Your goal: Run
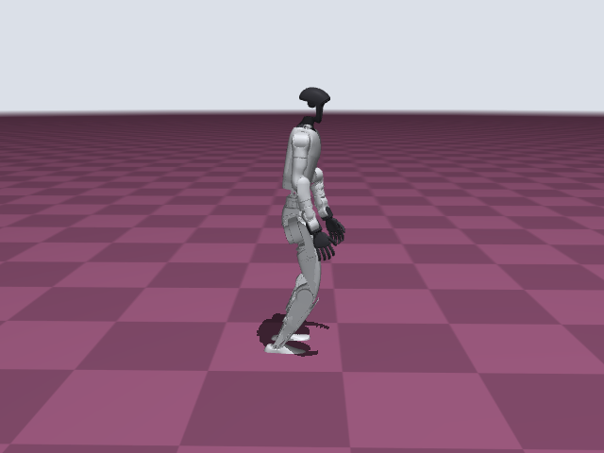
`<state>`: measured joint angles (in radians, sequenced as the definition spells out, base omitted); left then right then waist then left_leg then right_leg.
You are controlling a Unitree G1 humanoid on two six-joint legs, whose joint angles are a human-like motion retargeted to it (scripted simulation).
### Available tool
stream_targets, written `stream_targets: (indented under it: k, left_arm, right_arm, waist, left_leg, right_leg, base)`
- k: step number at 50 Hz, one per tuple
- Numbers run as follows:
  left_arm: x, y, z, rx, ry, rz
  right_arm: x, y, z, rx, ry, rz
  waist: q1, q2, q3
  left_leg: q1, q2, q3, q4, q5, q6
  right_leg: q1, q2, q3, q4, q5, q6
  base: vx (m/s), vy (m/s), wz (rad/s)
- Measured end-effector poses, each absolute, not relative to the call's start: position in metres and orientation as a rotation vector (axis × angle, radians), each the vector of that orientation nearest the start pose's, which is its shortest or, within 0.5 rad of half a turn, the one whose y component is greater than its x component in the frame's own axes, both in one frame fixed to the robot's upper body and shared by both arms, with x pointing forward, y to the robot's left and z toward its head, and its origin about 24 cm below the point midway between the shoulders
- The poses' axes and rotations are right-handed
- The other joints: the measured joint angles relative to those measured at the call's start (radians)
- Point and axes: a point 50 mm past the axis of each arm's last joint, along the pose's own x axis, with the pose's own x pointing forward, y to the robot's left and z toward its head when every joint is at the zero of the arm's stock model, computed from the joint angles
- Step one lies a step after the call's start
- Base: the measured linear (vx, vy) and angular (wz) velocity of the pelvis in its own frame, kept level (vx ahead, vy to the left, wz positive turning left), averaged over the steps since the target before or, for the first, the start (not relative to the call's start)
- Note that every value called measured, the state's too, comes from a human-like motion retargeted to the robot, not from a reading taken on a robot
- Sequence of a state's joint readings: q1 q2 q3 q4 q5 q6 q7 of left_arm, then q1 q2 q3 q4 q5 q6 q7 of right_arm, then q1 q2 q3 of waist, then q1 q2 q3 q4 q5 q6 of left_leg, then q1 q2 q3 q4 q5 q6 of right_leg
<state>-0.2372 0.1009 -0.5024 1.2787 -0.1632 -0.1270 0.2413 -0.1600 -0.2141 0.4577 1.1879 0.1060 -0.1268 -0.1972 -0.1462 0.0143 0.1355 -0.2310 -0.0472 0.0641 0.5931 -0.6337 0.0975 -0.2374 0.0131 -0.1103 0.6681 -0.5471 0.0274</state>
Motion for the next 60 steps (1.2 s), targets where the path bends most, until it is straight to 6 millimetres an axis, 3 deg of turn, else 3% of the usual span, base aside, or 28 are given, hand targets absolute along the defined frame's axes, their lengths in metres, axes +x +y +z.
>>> stream_targets:
  k: [31,50,55,60]
  left_arm:
    - [0.173,0.164,-0.140,0.553,0.827,0.026]
    - [0.177,0.158,-0.137,0.549,0.781,0.030]
    - [0.181,0.168,-0.134,0.544,0.776,0.081]
    - [0.177,0.179,-0.135,0.543,0.796,0.136]
  right_arm:
    - [0.149,-0.188,-0.145,-0.610,0.845,0.032]
    - [0.158,-0.197,-0.139,-0.776,0.778,0.069]
    - [0.164,-0.202,-0.135,-0.809,0.749,0.077]
    - [0.164,-0.202,-0.135,-0.808,0.749,0.078]
  waist:
    - [0.028,-0.002,0.051]
    - [0.080,0.051,0.091]
    - [0.083,0.019,0.079]
    - [0.052,-0.038,0.078]
  left_leg:
    - [0.033,0.015,-0.041,0.160,-0.084,-0.012]
    - [0.021,0.042,-0.057,0.306,-0.154,-0.007]
    - [0.027,-0.012,-0.036,0.270,-0.151,0.019]
    - [0.031,-0.084,-0.005,0.246,-0.151,0.029]
  right_leg:
    - [0.092,0.009,-0.036,0.059,-0.049,0.001]
    - [0.145,0.042,-0.046,0.065,-0.085,-0.006]
    - [0.095,-0.009,-0.020,0.153,-0.124,0.005]
    - [-0.050,-0.112,0.005,0.432,-0.113,0.032]
  base:
    - [0.01,0.00,0.01]
    - [0.03,0.01,-0.02]
    - [0.09,0.05,-0.08]
    - [0.11,0.02,-0.04]
